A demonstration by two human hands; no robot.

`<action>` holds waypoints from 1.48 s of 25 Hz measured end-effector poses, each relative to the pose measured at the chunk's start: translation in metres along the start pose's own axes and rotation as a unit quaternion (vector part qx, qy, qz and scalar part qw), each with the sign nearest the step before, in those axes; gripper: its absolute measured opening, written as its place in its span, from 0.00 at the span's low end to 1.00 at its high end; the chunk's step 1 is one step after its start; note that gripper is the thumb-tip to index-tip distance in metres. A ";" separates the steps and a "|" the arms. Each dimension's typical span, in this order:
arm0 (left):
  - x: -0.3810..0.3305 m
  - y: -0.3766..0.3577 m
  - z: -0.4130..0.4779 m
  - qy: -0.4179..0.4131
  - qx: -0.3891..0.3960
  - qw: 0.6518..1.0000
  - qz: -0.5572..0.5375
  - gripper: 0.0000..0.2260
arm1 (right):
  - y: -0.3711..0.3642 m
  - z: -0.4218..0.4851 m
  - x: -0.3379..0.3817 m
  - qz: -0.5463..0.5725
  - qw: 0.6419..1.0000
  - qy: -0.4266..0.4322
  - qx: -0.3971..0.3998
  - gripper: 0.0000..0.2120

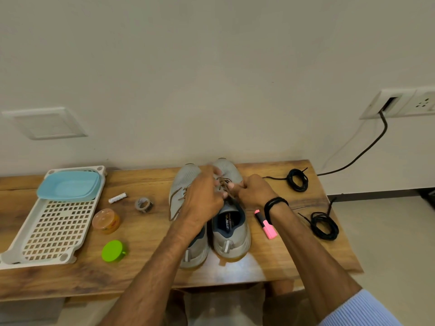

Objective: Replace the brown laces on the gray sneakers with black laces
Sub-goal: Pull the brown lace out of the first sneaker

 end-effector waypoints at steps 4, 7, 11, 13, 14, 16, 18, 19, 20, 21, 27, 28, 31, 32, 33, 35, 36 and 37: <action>-0.003 -0.007 -0.004 -0.010 0.033 0.997 0.064 0.11 | 0.001 0.004 0.000 0.043 0.999 0.006 -0.010 0.13; -0.009 -0.004 -0.007 -0.006 0.000 1.000 -0.014 0.14 | 0.002 -0.002 0.001 -0.024 0.999 0.016 0.018 0.03; -0.010 -0.003 -0.007 0.027 -0.011 0.994 -0.104 0.15 | 0.002 -0.004 0.001 -0.050 0.999 0.010 0.012 0.09; -0.010 -0.001 -0.005 0.069 -0.001 0.974 -0.217 0.17 | 0.001 -0.004 0.002 0.001 1.000 0.011 0.026 0.08; -0.011 0.000 -0.004 0.087 0.004 0.957 -0.276 0.17 | 0.001 -0.005 0.003 0.021 0.999 0.018 0.039 0.05; -0.013 0.007 -0.003 0.105 -0.012 0.930 -0.353 0.16 | -0.001 -0.006 0.004 -0.004 0.997 0.030 0.067 0.06; -0.014 0.013 -0.002 0.096 -0.062 0.905 -0.409 0.13 | -0.002 -0.006 0.004 -0.019 0.998 0.025 0.056 0.08; -0.014 0.016 -0.002 0.091 -0.090 0.892 -0.433 0.13 | -0.001 -0.006 0.003 0.005 0.999 0.014 0.047 0.10; -0.012 0.018 -0.003 0.092 -0.117 0.880 -0.451 0.14 | 0.000 -0.005 0.002 0.041 0.998 -0.002 0.039 0.12; -0.011 0.020 -0.004 0.095 -0.141 0.870 -0.464 0.15 | 0.001 -0.005 0.001 0.082 0.996 -0.019 0.034 0.13; -0.003 0.030 -0.010 0.107 -0.263 0.849 -0.447 0.20 | 0.006 -0.018 0.014 0.332 0.942 -0.050 -0.006 0.12; -0.001 0.033 -0.012 0.109 -0.290 0.853 -0.420 0.20 | 0.010 -0.015 0.014 0.383 0.921 -0.050 -0.049 0.13; 0.000 0.042 -0.017 0.066 -0.272 0.922 -0.266 0.28 | 0.031 -0.016 0.007 0.444 0.863 -0.046 -0.238 0.06; -0.001 0.042 -0.017 0.058 -0.230 0.954 -0.185 0.34 | 0.038 -0.019 0.002 0.410 0.868 -0.041 -0.277 0.09; 0.000 0.039 -0.018 0.069 -0.178 0.978 -0.086 0.38 | 0.043 -0.022 -0.001 0.342 0.896 -0.030 -0.282 0.14; 0.004 0.026 -0.017 0.127 -0.058 0.984 0.108 0.40 | 0.045 -0.029 -0.001 0.151 0.963 -0.006 -0.222 0.18; 0.010 0.018 -0.016 0.155 0.003 0.975 0.158 0.39 | 0.042 -0.029 -0.002 0.079 0.980 -0.002 -0.181 0.16; 0.018 0.011 -0.015 0.185 0.057 0.964 0.181 0.37 | 0.038 -0.031 -0.002 0.034 0.989 -0.009 -0.145 0.14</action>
Point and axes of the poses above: each hand's wrist, its own z-axis towards the middle knuckle, its own y-axis out of the back of the hand, x = y × z, the point moved 2 cm from there along z, towards the middle knuckle, and after that the axes turned 8 degrees about x, right-handed, at the moved point
